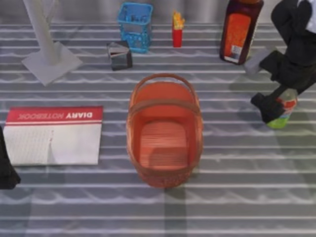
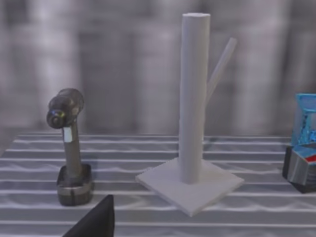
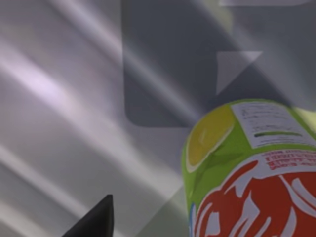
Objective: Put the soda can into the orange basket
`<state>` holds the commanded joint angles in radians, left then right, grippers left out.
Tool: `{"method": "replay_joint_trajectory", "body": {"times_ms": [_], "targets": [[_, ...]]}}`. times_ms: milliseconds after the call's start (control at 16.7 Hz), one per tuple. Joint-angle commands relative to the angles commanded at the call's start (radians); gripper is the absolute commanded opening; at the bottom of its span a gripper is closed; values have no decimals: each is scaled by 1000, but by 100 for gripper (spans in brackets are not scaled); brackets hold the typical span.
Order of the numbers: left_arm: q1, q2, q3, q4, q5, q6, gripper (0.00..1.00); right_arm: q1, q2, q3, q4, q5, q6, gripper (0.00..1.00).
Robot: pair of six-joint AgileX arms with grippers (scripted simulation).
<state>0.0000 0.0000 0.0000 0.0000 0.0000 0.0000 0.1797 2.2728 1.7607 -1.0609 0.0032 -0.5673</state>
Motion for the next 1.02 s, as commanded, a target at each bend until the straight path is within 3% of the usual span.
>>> {"method": "replay_joint_trajectory", "body": {"times_ms": [780,1020], "targets": [[0,0,0,0,0,0,100,0,0,0,0,0,0,2],[0,0,0,0,0,0,100,0,0,0,0,0,0,0]]}}
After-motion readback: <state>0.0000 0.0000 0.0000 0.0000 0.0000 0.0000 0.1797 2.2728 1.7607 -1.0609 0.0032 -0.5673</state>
